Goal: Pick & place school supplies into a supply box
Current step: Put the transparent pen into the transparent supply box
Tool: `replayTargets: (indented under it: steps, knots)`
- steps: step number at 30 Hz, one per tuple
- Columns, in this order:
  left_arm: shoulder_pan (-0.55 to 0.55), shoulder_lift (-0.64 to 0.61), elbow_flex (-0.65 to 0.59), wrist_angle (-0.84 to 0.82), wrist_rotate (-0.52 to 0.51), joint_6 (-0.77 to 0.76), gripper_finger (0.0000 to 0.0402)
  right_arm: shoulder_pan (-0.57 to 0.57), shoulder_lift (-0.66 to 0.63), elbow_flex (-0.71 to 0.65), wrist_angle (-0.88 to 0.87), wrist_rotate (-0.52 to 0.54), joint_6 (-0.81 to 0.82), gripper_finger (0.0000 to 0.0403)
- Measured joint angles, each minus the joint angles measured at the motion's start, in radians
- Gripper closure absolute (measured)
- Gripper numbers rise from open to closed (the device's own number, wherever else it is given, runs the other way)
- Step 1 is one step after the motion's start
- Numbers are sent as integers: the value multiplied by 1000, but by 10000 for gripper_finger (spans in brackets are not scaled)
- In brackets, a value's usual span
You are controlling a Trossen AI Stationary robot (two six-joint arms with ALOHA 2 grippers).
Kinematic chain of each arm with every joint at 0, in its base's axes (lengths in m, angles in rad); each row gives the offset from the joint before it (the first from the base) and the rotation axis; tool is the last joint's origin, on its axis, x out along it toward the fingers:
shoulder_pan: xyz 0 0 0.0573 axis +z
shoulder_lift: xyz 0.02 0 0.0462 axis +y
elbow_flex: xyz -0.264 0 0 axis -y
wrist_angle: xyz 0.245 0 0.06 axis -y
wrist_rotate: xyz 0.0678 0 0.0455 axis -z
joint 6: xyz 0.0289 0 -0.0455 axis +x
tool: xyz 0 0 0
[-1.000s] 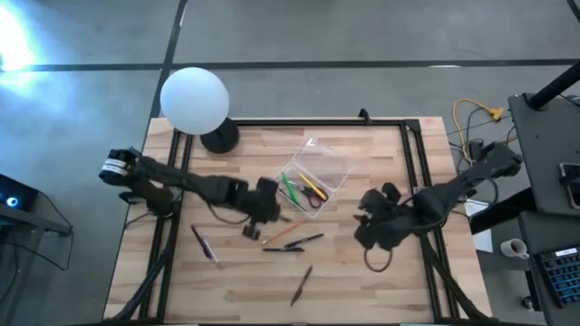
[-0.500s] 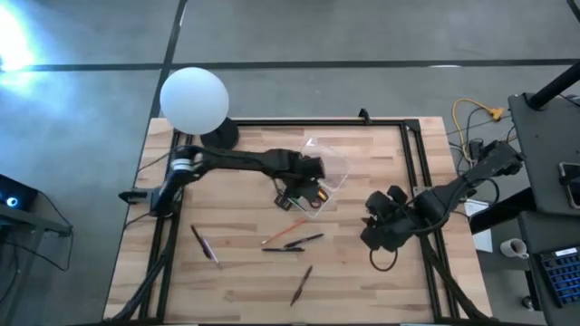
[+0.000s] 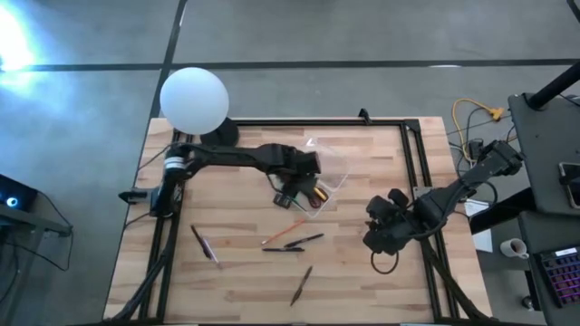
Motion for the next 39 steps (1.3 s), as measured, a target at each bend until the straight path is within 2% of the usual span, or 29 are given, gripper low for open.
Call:
replayTargets:
  steps: [3, 8, 12, 15, 20, 25, 32, 39]
  knots:
    - [-24, -114, -104, -6, -4, -60, 262, -9, 0, -8, 1, 0, -25, 282]
    - [-123, -388, -383, 3, 0, -111, 269, -51, 0, -12, 52, -1, -106, 282]
    - [-256, -596, -623, 25, -2, -181, 276, -111, 0, -19, 145, -1, -212, 282]
    - [-394, -691, -749, 102, -1, -298, 277, -160, 0, -20, 215, -8, -290, 282]
    - [-616, -703, -852, 228, -11, -586, 277, -225, 0, -20, 279, -57, -363, 282]
    - [-765, -633, -903, 227, -20, -705, 277, -248, 0, -20, 280, -61, -367, 282]
    - [-811, -581, -930, 239, -19, -779, 277, -248, 0, -20, 281, -63, -355, 282]
    - [-811, -581, -973, 242, 63, -782, 277, -248, 0, -20, 281, -64, -352, 282]
